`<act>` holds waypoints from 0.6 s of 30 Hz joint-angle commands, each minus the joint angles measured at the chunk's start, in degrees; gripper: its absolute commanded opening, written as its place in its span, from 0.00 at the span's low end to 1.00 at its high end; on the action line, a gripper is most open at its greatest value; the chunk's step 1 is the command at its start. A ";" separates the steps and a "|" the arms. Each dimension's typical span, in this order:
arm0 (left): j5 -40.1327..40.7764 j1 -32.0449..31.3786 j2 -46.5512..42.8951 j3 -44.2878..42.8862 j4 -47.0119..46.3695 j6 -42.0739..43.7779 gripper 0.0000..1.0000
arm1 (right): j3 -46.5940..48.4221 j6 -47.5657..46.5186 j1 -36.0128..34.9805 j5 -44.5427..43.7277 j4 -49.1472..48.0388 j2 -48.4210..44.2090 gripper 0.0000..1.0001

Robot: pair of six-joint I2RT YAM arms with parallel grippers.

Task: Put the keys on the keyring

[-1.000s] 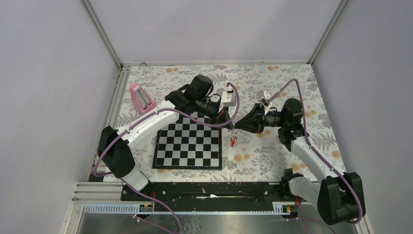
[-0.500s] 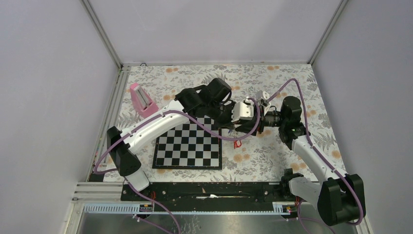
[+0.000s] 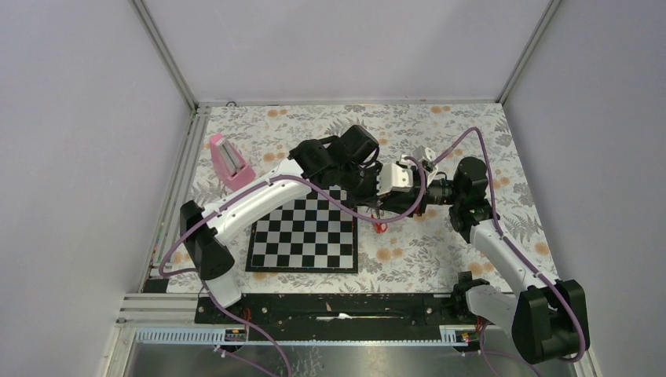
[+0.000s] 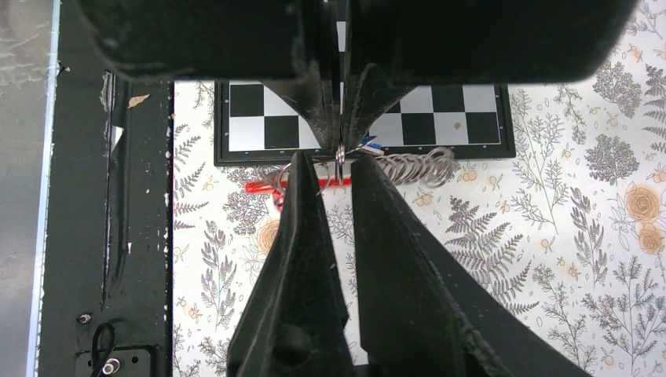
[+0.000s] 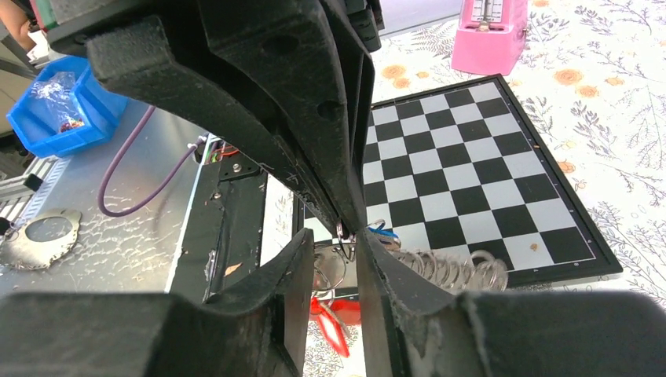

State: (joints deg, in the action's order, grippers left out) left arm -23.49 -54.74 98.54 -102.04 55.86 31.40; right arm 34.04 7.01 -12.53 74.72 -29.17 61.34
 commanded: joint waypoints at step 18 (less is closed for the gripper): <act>-17.34 8.20 -7.36 8.67 -13.40 -3.38 0.33 | -1.55 15.44 0.29 -0.33 -20.04 -0.08 0.00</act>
State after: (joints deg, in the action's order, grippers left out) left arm -29.82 -51.81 96.90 -98.50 51.27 29.74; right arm 32.84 15.90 -12.53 74.52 -38.63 61.56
